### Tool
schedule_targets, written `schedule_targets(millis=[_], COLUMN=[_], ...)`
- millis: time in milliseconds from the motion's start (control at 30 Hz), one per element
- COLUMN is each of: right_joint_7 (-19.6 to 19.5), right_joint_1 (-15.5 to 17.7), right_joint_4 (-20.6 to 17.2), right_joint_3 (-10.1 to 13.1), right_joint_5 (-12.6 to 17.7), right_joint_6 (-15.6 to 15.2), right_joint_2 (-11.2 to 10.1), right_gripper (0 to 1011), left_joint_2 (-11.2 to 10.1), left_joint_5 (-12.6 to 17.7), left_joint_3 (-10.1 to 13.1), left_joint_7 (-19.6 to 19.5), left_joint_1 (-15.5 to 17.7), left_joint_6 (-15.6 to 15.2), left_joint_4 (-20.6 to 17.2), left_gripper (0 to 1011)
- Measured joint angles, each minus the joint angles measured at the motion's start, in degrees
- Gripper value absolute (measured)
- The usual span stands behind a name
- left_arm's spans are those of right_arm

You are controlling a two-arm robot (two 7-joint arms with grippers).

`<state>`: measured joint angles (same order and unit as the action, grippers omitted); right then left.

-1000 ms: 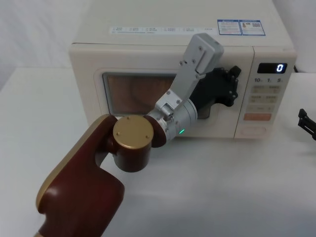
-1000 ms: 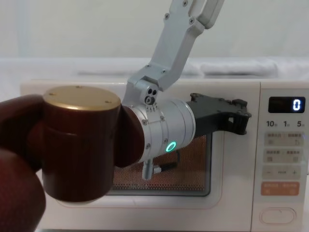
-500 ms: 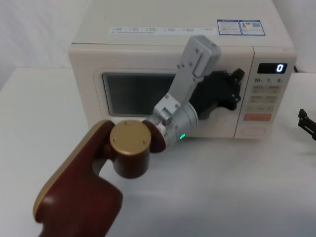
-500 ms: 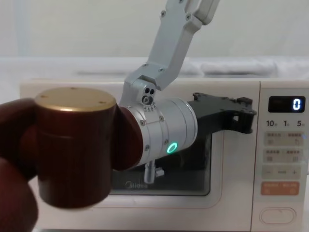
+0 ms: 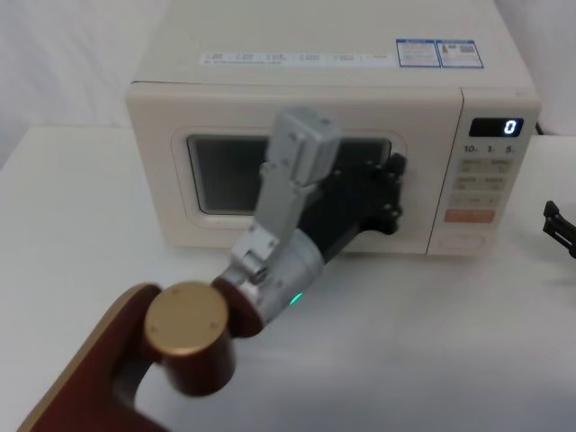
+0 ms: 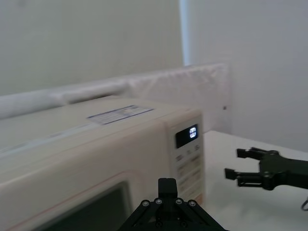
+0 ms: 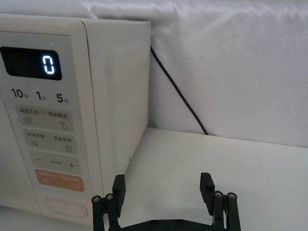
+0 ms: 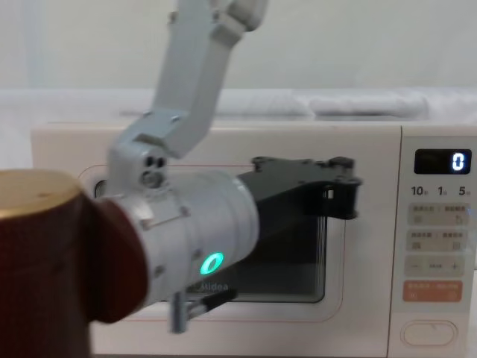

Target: Press the button to open the microwave door with one hand; close the microwave door with the other hand.

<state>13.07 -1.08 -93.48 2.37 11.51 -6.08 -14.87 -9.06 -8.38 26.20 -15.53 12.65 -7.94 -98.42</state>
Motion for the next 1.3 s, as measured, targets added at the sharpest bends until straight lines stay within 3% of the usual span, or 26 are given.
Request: schedule_targets(millis=[333,467,700,900,1300], right_joint_7=[0.0,0.0,0.0,0.0,0.0], right_joint_1=[0.0,0.0,0.0,0.0,0.0], right_joint_4=[0.0,0.0,0.0,0.0,0.0], right_joint_3=[0.0,0.0,0.0,0.0,0.0], right_joint_5=[0.0,0.0,0.0,0.0,0.0], right_joint_6=[0.0,0.0,0.0,0.0,0.0], right_joint_2=[0.0,0.0,0.0,0.0,0.0], right_gripper=[1002,1002,1002,1002,1002], left_joint_2=[-2.7,-3.0,-1.2,0.4,0.9], left_joint_5=[0.9,1.4,1.3,-0.6,-1.0], left_joint_3=[-4.5,-7.6,-13.2,-18.9,-26.8], left_joint_7=[3.8,6.1,10.7,13.4,14.5], left_joint_1=[-8.0,-11.5,-16.6,-20.2,-22.2], left_joint_6=[0.1,0.7,4.0,5.8,8.3], left_joint_4=[-5.3,-6.7,-7.6,-8.0,-5.7], left_gripper=[0,0,0,0,0])
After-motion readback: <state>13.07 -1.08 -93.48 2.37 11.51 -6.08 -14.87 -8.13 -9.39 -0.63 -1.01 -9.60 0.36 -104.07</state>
